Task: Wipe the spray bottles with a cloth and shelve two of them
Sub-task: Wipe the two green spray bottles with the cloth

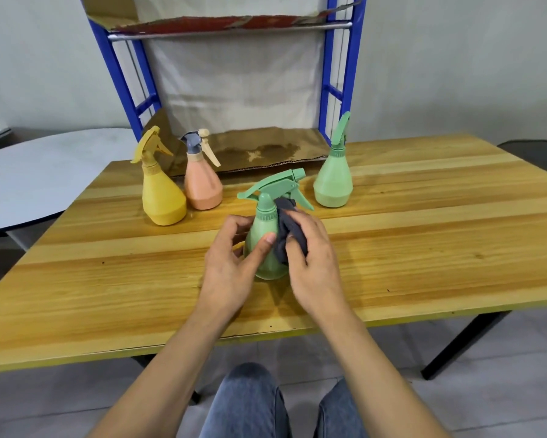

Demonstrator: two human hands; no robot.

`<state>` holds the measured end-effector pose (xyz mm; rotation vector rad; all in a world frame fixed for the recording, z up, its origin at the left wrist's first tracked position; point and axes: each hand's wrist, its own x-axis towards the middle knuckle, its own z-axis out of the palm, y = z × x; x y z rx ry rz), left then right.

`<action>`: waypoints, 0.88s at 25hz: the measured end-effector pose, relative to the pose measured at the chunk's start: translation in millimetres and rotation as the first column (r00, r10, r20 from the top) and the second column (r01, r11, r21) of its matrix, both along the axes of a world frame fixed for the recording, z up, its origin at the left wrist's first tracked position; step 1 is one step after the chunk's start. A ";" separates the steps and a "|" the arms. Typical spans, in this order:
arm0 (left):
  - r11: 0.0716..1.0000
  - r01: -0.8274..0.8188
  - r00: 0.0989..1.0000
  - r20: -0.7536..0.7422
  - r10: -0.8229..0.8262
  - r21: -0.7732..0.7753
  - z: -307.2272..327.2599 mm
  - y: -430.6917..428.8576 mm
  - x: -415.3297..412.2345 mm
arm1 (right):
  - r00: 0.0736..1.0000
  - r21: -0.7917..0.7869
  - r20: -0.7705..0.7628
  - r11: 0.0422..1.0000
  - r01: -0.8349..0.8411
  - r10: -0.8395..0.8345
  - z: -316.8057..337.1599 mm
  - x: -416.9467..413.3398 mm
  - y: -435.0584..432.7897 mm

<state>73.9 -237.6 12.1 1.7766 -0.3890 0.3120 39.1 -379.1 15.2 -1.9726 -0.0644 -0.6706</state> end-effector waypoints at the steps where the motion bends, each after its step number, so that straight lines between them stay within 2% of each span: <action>1: 1.000 -0.008 1.000 -0.012 0.008 -0.002 0.6 -0.2 -0.2 | 0.999 -0.023 -0.038 1.000 0.017 -0.018 -4.3 -1.4 -3.4; 3: 1.000 -0.027 0.999 -0.035 0.027 0.008 0.8 -3.1 -1.4 | 0.990 -0.110 -0.132 0.994 0.025 -0.040 -9.1 -4.3 -14.7; 6: 0.998 -0.058 0.998 -0.008 0.059 0.020 0.2 -6.7 -3.7 | 0.989 -0.259 -0.129 0.965 0.030 -0.066 -1.6 -2.3 -27.7; 9: 0.991 -0.108 0.994 -0.004 0.109 0.083 2.8 -6.6 -1.7 | 0.972 -0.312 -0.188 0.947 0.075 -0.139 8.4 9.0 -39.5; 12: 0.994 -0.022 0.995 -0.094 0.032 0.110 8.7 2.1 3.1 | 0.938 -0.560 -0.311 0.827 -0.051 -0.152 4.8 10.3 -53.3; 14: 0.980 0.174 0.967 -0.204 -0.152 0.098 11.7 15.9 9.0 | 0.921 -0.574 -0.381 0.800 -0.173 -0.075 -0.9 3.3 -60.7; 17: 0.885 0.392 0.889 -0.350 -0.294 0.253 14.5 36.2 15.4 | 0.927 -0.553 -0.374 0.800 -0.232 0.010 -9.1 3.0 -65.3; 19: 0.864 0.403 0.895 -0.328 -0.303 0.303 13.2 41.8 16.7 | 0.929 -0.538 -0.366 0.804 -0.254 0.049 -8.4 11.1 -61.7; 22: 0.880 0.379 0.910 -0.289 -0.298 0.285 14.5 40.0 13.6 | 0.929 -0.530 -0.362 0.805 -0.267 0.070 -8.3 28.3 -59.1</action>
